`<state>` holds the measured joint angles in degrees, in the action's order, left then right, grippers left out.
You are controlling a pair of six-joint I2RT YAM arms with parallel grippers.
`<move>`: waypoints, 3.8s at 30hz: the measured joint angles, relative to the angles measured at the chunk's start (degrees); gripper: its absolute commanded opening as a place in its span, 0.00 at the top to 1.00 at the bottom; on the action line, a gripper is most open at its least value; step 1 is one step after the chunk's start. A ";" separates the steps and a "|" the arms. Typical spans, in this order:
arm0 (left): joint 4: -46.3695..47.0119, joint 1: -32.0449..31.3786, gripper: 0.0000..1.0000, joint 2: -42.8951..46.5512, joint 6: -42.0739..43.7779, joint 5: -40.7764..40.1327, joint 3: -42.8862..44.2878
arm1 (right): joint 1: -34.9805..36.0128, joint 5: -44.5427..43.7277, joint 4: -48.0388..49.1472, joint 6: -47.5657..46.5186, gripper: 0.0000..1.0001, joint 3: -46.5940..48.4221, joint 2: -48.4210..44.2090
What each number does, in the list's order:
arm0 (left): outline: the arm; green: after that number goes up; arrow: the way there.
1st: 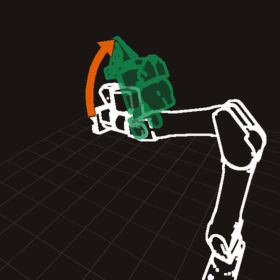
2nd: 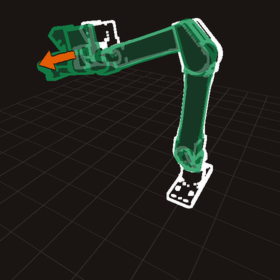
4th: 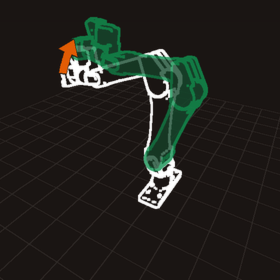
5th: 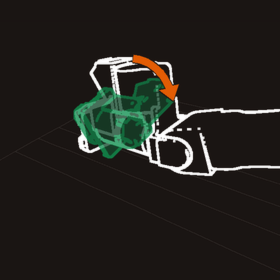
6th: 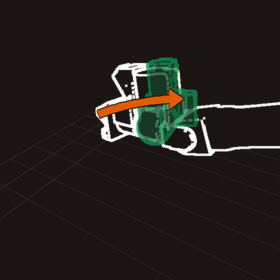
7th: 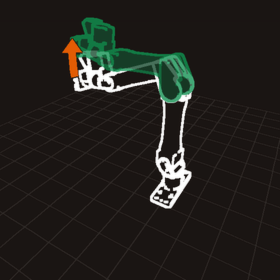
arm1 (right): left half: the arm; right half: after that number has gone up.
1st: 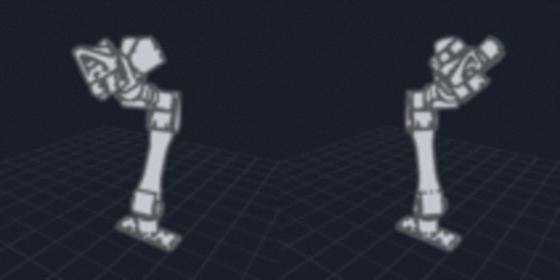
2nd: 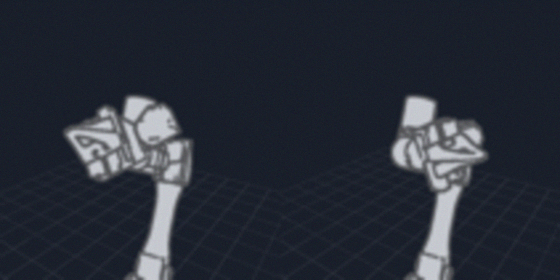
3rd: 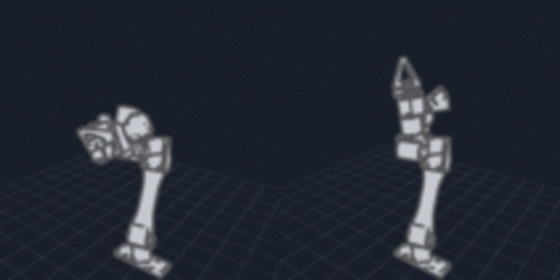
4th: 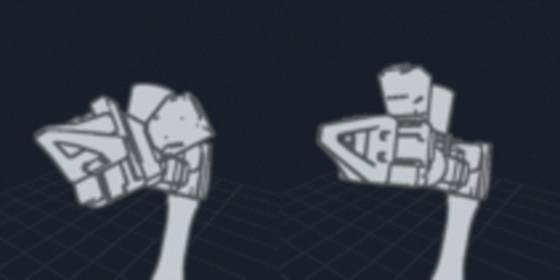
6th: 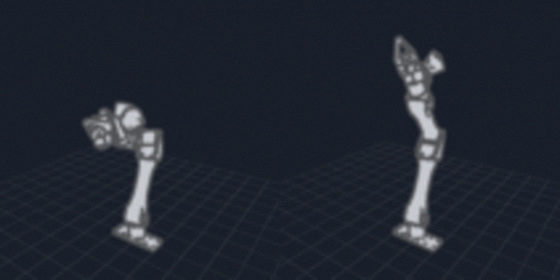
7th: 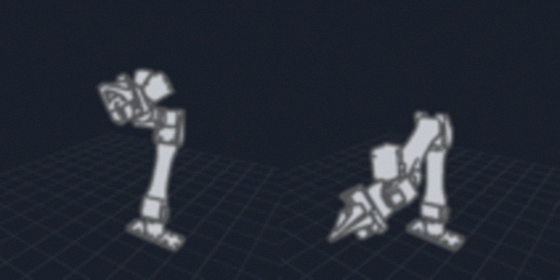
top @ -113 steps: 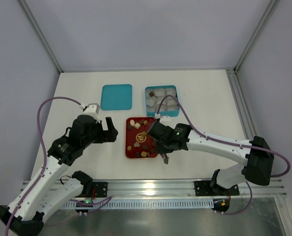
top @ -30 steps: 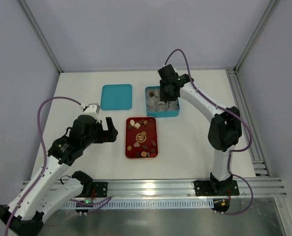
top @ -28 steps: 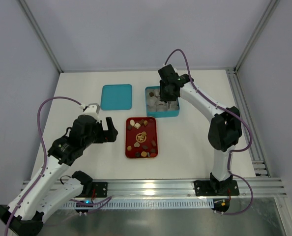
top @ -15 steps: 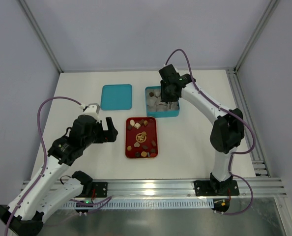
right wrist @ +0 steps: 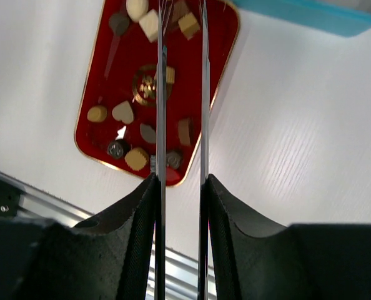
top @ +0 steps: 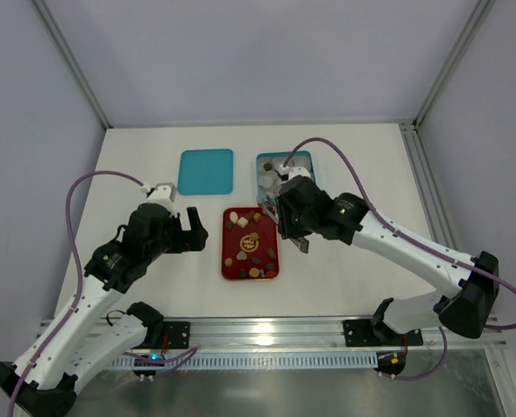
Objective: Pack the chocolate
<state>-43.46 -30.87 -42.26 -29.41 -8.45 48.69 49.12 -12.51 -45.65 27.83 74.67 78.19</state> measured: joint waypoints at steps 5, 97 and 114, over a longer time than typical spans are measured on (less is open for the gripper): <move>0.00 -0.13 0.00 0.00 0.00 -0.07 0.00 | 5.25 -0.02 0.17 3.63 0.59 -6.93 -2.38; -0.02 -0.13 0.00 0.17 -0.04 -0.11 0.00 | 8.48 0.52 4.94 8.92 0.72 -11.32 3.13; -0.04 -0.13 0.00 0.17 -0.04 -0.11 0.00 | -8.74 3.74 2.25 2.19 0.72 -0.59 -0.83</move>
<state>-43.51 -31.00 -42.09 -29.45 -8.56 48.69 40.38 -8.78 -43.40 30.02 74.08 77.36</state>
